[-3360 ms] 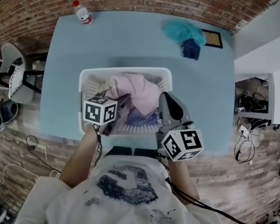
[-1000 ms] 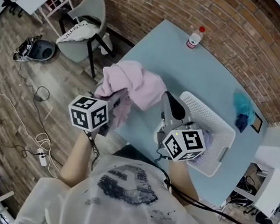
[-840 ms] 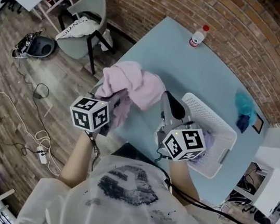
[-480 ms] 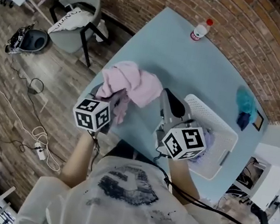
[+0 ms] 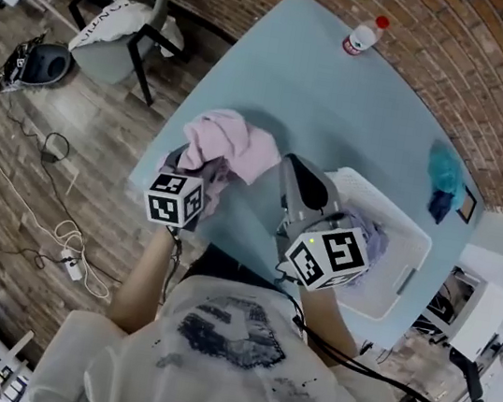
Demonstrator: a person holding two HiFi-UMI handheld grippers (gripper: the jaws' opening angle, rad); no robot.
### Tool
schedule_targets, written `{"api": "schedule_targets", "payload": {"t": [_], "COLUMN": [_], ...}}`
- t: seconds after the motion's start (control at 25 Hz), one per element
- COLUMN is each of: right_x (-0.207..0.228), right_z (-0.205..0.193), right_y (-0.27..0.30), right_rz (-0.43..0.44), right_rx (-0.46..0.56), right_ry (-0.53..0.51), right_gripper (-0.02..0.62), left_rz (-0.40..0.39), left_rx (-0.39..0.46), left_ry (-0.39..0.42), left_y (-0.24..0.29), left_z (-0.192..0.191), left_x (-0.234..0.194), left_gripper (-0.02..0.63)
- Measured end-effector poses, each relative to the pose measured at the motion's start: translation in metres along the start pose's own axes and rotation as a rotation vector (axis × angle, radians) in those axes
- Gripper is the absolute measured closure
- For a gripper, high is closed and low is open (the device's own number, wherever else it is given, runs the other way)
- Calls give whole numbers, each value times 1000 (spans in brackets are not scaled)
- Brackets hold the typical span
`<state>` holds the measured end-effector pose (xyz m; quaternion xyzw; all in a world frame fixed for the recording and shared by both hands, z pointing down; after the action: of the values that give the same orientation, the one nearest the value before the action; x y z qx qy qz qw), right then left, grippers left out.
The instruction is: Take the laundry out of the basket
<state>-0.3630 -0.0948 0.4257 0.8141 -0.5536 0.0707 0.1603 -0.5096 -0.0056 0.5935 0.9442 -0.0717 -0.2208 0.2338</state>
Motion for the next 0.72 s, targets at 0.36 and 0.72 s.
{"api": "schedule_targets", "payload": {"t": [0.36,0.72], "right_x": [7,12], "right_z": [-5,-2], "right_y": [2,-8], "right_rz": [-13,-21], "right_rx": [-17,1], "right_ry": [17,16], "right_gripper": [597,597], "left_rz": [47,50], "left_rx": [-46,-43], "left_ry": [86,108], "left_y": [20,22], "left_z": [-17,-18], "left_x": [-1,6], "left_gripper": [402,344]}}
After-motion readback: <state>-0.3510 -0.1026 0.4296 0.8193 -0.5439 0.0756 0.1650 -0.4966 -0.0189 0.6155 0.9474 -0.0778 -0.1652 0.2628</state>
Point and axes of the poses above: the fingertips, and each gripper's own axes: y forward along the fingers, x to its right, z out of its top, the point moved 4 cm from there along -y, backward along the fingers, and after that the axes turned 5 degrees about x, right-handed, at the moved point
